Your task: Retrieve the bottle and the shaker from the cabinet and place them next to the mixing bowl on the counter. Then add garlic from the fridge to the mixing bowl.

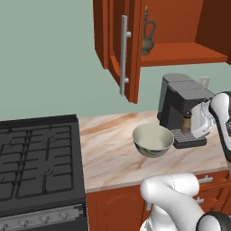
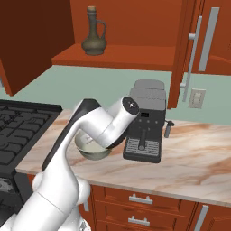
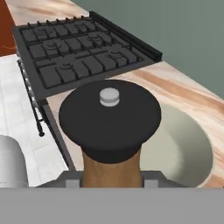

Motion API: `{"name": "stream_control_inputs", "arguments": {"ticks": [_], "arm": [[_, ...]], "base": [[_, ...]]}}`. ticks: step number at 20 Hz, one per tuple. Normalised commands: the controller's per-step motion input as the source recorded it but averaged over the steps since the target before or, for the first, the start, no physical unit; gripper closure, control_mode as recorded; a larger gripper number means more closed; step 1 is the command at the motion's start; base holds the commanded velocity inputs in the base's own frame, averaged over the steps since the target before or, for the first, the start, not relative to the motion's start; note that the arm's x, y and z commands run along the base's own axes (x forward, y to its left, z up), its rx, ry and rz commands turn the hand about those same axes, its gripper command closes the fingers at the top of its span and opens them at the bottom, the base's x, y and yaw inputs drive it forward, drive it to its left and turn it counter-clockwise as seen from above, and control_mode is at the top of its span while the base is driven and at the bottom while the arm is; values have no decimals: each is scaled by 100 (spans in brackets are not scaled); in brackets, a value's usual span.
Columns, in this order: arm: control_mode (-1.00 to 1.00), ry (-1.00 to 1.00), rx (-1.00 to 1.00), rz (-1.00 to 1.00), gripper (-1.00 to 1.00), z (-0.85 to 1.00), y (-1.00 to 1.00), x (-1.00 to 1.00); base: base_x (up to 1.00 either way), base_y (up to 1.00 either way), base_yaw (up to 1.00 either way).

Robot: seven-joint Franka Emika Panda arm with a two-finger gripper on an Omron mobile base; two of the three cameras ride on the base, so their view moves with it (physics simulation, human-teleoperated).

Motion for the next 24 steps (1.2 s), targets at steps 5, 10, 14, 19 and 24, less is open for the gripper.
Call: {"name": "stream_control_inputs", "arguments": {"ticks": [5, 10, 14, 19, 24], "arm": [[-100, 27, -2, 0, 100, -25, -14, 45], [-100, 20, 0, 0, 100, -79, -28, 28], [-100, 3, 1, 0, 100, -56, -36, 8], [-100, -1, 7, 0, 100, -50, -44, 0], [-100, -15, 8, 0, 100, -34, -8, -8]], "base": [[0, 0, 0], [0, 0, 0], [0, 0, 0], [0, 0, 0], [0, 0, 0]]}}
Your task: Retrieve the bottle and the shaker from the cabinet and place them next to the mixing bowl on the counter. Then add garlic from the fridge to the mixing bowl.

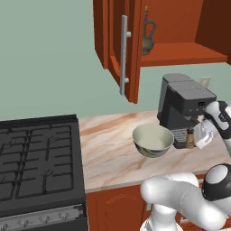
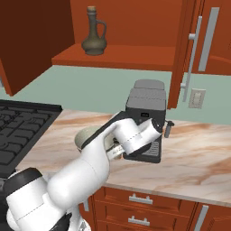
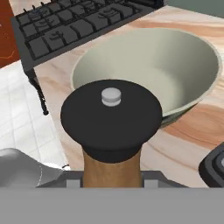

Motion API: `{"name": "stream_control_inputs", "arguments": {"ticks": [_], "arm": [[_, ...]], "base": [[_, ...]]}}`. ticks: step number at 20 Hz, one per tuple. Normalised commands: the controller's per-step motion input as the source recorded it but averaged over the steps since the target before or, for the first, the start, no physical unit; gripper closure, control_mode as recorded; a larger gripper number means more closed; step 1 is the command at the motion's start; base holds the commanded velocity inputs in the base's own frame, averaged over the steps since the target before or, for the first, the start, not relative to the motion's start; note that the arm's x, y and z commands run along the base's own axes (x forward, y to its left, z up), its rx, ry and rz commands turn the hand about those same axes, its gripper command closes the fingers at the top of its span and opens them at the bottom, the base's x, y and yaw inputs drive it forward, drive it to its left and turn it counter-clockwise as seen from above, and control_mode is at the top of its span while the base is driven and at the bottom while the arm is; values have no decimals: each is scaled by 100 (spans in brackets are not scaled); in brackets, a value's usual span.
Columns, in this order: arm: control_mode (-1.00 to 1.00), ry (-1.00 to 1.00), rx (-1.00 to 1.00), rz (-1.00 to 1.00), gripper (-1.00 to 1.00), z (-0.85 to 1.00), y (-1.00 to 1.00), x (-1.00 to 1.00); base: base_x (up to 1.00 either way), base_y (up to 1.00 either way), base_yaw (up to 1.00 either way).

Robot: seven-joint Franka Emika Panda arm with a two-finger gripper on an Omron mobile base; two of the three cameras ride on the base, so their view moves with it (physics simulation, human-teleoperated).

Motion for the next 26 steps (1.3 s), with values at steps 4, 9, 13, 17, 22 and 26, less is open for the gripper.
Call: {"name": "stream_control_inputs", "arguments": {"ticks": [4, 9, 13, 17, 22, 26], "arm": [[-100, -24, 2, 0, 100, -17, 1, 0], [-100, -17, 0, 0, 100, -28, 14, 0], [-100, -8, 0, 0, 100, -35, 9, 0], [-100, -1, 0, -1, 100, -26, 13, 5], [-100, 0, -4, -2, 100, -13, 25, 11], [-100, 0, -1, -3, 100, -18, 33, 8]], "base": [[0, 0, 0], [0, 0, 0], [0, 0, 0], [0, 0, 0], [0, 0, 0], [0, 0, 0]]}}
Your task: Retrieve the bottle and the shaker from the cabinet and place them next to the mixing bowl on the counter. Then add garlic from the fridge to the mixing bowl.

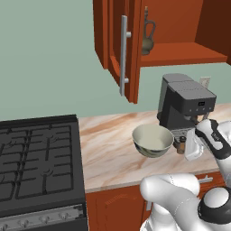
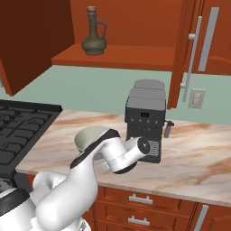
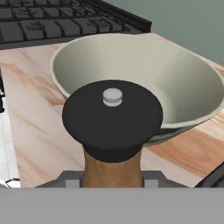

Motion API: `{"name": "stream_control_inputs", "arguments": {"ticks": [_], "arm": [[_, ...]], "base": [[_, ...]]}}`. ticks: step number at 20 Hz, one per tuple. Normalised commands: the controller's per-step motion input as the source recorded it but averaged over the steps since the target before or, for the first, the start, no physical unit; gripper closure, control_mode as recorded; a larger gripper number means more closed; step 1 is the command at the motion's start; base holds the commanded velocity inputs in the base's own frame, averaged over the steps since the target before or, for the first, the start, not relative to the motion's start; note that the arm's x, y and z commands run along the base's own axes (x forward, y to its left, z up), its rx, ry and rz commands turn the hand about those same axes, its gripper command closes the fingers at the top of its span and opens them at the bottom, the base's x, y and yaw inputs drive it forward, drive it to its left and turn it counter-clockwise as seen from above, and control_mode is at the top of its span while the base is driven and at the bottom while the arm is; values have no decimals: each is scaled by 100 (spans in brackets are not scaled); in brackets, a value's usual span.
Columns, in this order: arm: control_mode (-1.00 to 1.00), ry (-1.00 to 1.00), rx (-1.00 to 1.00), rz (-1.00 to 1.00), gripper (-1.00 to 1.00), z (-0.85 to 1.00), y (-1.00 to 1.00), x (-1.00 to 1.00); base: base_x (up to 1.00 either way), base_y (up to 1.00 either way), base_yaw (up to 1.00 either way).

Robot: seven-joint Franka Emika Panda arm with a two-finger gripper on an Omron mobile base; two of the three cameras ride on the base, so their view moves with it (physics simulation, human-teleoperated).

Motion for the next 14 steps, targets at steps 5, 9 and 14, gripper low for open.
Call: {"name": "stream_control_inputs", "arguments": {"ticks": [5, 9, 14], "arm": [[-100, 2, 0, 0, 100, -38, 13, 8], [-100, 4, 0, 0, 100, -45, 1, 21], [-100, 0, 0, -2, 100, -17, 0, 31]], "base": [[0, 0, 0], [0, 0, 0], [0, 0, 0]]}}
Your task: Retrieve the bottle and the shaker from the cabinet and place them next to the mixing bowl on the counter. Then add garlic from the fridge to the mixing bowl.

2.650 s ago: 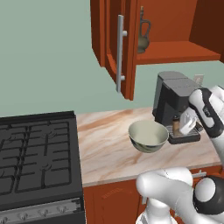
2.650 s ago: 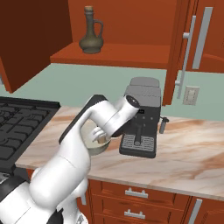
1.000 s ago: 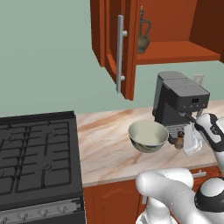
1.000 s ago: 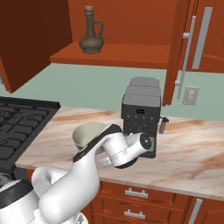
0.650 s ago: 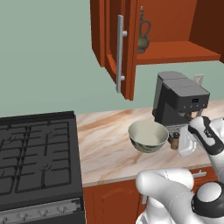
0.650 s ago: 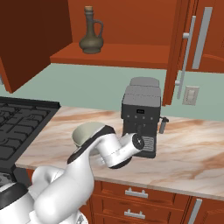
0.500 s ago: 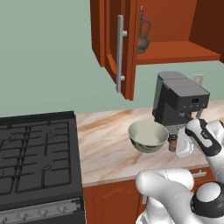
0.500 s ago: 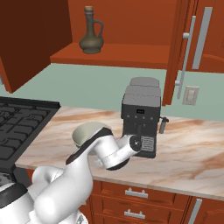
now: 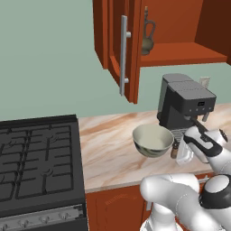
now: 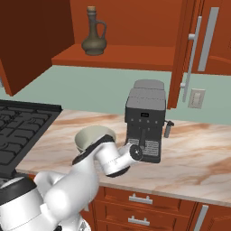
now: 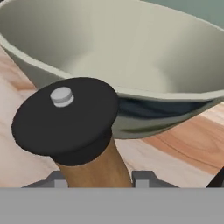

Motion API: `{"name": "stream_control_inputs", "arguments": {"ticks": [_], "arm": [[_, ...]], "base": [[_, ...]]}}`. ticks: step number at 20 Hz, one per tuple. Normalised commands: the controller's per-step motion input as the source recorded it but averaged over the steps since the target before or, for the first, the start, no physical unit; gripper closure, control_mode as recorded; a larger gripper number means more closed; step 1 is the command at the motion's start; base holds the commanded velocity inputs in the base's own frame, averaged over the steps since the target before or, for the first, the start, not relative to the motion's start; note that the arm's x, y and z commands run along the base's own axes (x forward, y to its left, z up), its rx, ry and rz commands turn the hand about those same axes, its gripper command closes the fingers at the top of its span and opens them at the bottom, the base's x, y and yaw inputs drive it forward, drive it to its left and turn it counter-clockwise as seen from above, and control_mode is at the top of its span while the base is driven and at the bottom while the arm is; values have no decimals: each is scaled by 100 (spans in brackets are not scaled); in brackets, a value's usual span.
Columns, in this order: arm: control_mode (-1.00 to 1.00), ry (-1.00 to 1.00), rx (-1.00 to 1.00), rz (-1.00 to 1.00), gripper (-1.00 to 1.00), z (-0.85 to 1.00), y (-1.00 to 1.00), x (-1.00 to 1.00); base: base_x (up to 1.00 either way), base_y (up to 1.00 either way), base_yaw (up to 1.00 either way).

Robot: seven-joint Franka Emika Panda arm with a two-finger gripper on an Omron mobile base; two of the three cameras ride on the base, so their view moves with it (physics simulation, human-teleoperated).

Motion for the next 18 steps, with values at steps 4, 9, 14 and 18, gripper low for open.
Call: {"name": "stream_control_inputs", "arguments": {"ticks": [4, 9, 14, 18], "arm": [[-100, 0, 0, -4, 100, -6, -3, 11], [-100, -7, 3, 0, 100, -24, -4, -14], [-100, -19, 4, 0, 100, -22, 0, -20], [-100, -7, 0, 0, 100, -25, 0, 0]], "base": [[0, 0, 0], [0, 0, 0], [0, 0, 0], [0, 0, 0]]}}
